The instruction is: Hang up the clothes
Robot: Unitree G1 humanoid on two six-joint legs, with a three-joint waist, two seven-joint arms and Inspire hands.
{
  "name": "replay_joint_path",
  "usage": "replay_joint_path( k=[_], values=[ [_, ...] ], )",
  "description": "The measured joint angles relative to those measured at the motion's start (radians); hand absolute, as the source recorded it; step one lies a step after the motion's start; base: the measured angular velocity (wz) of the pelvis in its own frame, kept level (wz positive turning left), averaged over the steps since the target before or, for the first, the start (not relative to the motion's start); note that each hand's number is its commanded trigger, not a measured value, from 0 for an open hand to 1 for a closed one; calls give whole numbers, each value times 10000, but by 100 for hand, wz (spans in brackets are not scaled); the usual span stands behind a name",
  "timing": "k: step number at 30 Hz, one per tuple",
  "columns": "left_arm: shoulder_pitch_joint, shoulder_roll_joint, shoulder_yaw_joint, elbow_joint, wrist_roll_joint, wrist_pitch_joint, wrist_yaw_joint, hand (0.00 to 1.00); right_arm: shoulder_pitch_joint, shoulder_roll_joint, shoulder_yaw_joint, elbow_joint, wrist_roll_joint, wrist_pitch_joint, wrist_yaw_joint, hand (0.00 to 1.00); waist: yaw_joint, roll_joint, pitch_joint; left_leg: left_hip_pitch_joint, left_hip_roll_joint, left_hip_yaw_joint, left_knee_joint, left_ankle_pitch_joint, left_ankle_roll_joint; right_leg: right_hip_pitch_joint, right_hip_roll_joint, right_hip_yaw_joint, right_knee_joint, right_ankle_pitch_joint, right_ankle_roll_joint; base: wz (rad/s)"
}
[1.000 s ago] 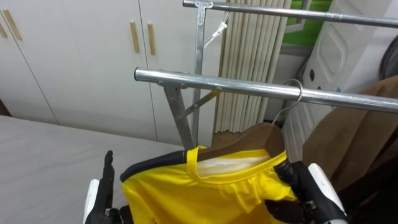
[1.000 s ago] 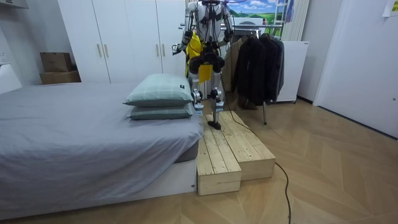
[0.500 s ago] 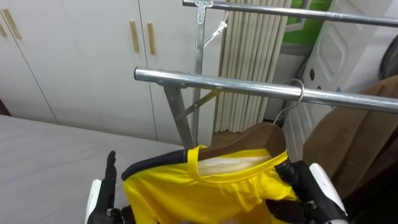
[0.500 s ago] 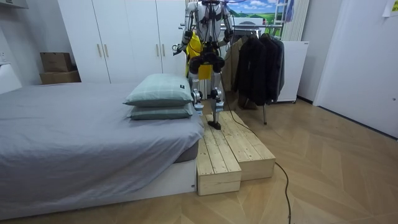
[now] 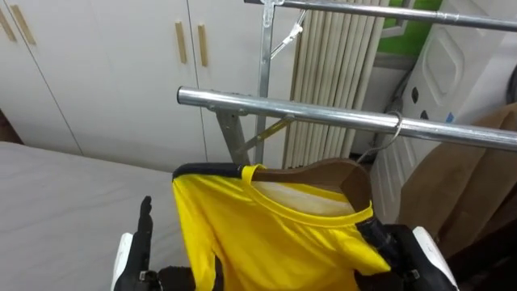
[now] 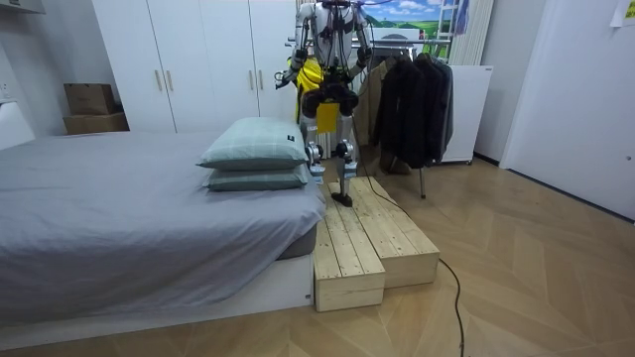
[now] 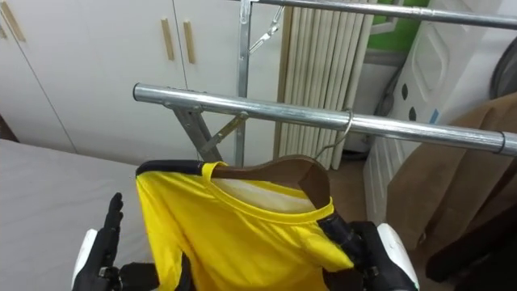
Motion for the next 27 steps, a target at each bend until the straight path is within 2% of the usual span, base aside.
replay_joint_path(
  k=[4,12,23,27],
  values=[
    [-4,0,4,0,8,0,0,0,-6,0,0,-3,-2,0,-76,0,-4,-29,2,2,-1,9,-2,0,0,0,-64,-421,-50,-1,-2,-2],
    [-3,0,-2,0,7,2,0,0,-8,1,-1,-8,0,105,-92,0,-7,-126,40,1,-2,9,-2,0,0,0,-65,-438,-60,-2,-3,0],
    [5,-13,-3,30,8,7,0,0,-4,14,5,-6,0,219,-101,0,-8,-163,17,7,-7,3,1,0,0,0,-74,-471,-35,-2,-3,0],
    [21,-101,0,93,15,9,0,0,-3,32,-3,-7,1,252,-87,0,-13,-133,-2,13,-7,25,1,-1,0,7,-73,-466,-32,-2,-4,0]
  ],
)
